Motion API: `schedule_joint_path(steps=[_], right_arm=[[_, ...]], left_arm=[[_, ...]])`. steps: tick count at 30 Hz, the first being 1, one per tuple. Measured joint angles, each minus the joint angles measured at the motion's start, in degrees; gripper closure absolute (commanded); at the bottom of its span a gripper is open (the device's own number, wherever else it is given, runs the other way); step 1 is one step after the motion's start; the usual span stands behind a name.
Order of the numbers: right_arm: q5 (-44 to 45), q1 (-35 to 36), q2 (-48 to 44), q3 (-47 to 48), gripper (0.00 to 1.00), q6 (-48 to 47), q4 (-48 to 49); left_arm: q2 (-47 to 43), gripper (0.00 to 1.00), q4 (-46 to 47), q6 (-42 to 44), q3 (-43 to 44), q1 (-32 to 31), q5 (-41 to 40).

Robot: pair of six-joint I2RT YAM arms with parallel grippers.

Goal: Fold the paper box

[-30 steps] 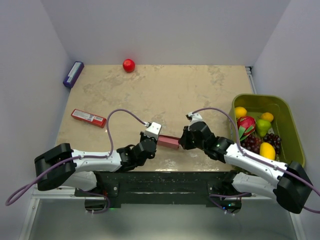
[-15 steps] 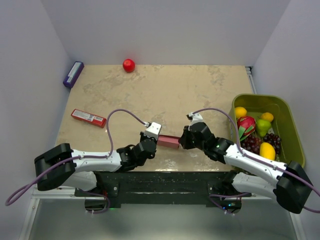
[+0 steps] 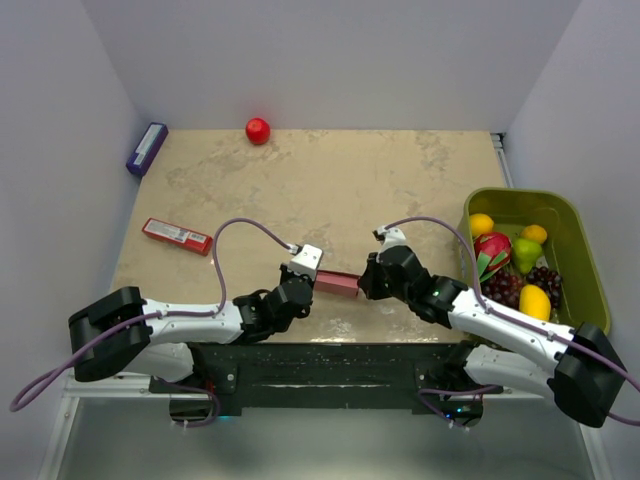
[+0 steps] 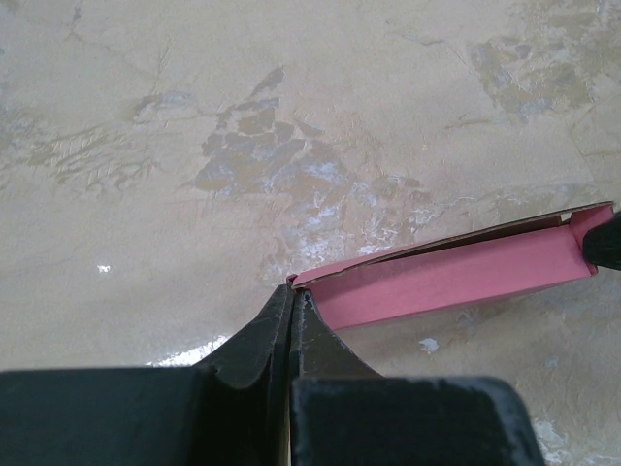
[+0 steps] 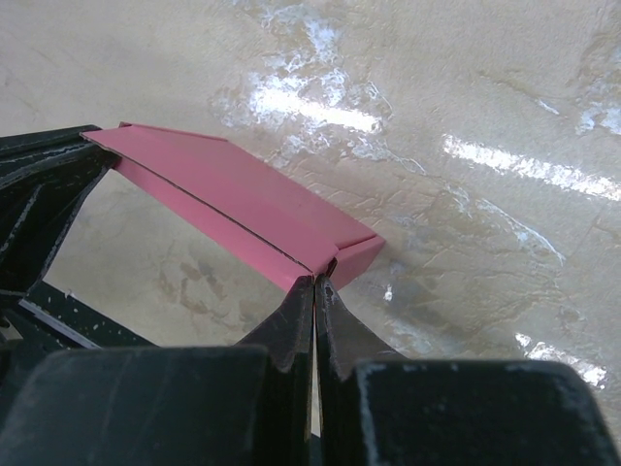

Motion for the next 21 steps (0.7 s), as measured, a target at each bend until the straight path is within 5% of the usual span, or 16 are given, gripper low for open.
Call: schedule_joint_path(steps=[15,21], right_arm=[[5.99,3.58,1.46,0.44,1.0,1.44,-0.39],[6.45,4.04,1.36,2.32,0.65,2.4,-4.66]], left_arm=[[0.2,1.0,-0.74,0.0,0.44,0.0,-0.02],[0.2,1.0,-1.49,-0.02,0.94,-0.33,0.52]])
